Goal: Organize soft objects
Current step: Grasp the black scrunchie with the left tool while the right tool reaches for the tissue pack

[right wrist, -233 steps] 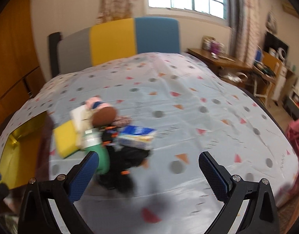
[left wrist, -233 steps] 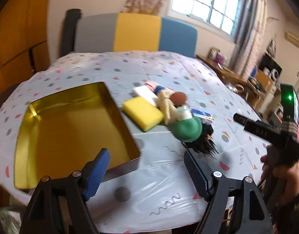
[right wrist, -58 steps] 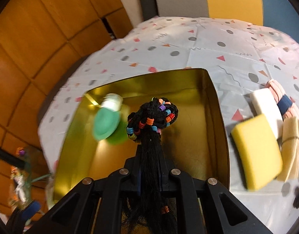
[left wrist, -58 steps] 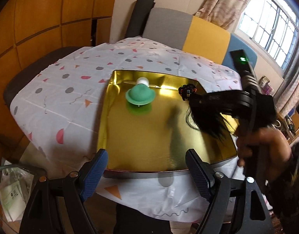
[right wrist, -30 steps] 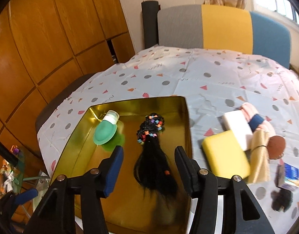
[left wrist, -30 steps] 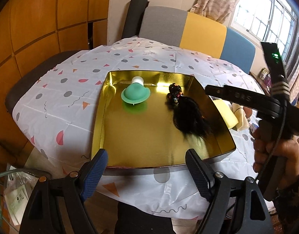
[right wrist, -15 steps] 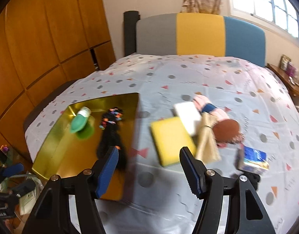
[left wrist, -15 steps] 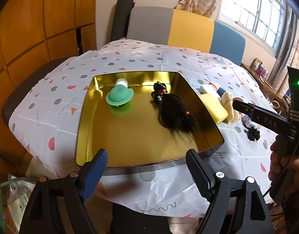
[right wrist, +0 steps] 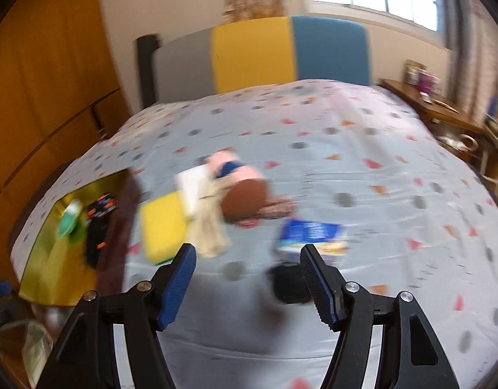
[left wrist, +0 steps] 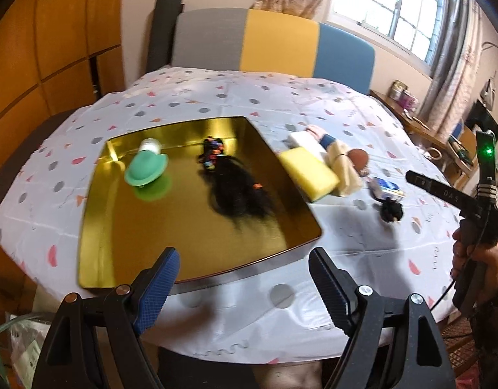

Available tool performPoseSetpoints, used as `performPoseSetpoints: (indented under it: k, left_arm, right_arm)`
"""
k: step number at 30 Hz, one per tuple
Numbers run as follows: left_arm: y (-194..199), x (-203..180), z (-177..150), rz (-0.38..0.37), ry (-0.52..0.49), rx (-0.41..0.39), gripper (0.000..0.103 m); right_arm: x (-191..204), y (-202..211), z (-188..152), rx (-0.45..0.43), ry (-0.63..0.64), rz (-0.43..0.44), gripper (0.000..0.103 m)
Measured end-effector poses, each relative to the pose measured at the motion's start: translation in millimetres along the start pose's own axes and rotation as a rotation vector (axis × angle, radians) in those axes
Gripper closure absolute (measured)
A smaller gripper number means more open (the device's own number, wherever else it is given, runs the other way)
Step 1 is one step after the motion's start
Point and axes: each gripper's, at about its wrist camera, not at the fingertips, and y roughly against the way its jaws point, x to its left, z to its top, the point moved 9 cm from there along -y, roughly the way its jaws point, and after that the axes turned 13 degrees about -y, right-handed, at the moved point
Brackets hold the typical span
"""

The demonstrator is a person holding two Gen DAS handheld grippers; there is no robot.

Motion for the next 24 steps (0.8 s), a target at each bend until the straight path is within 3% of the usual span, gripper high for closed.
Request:
performPoseSetpoints:
  k: [5,11,14,18,24]
  left_arm:
    - [-13,-34,15,-0.075,-0.038,0.023,0.025]
    - [-40,-110,36,-0.241,-0.173,0.064,0.031]
    - [-56,-146,41,-0.289,-0.240,0.081,0.031]
    - [-88,-190,46,-0.337,-0.295,0.111,0.031]
    - [-133,-237,54,-0.350,-0.346,0.147,0.031]
  right_arm:
    - [-80,12,28,-0.055,-0.121,-0.114,0.031]
    - [-146,10,27,-0.063,-0.227,-0.195,0.031]
    - [-166,4,24,-0.030,-0.321,-0.209,0.031]
    - [-171,11,30,-0.059,-0.376,-0.175,0.029]
    - [-176,10,29,-0.041,-0.447,-0.153,0.029]
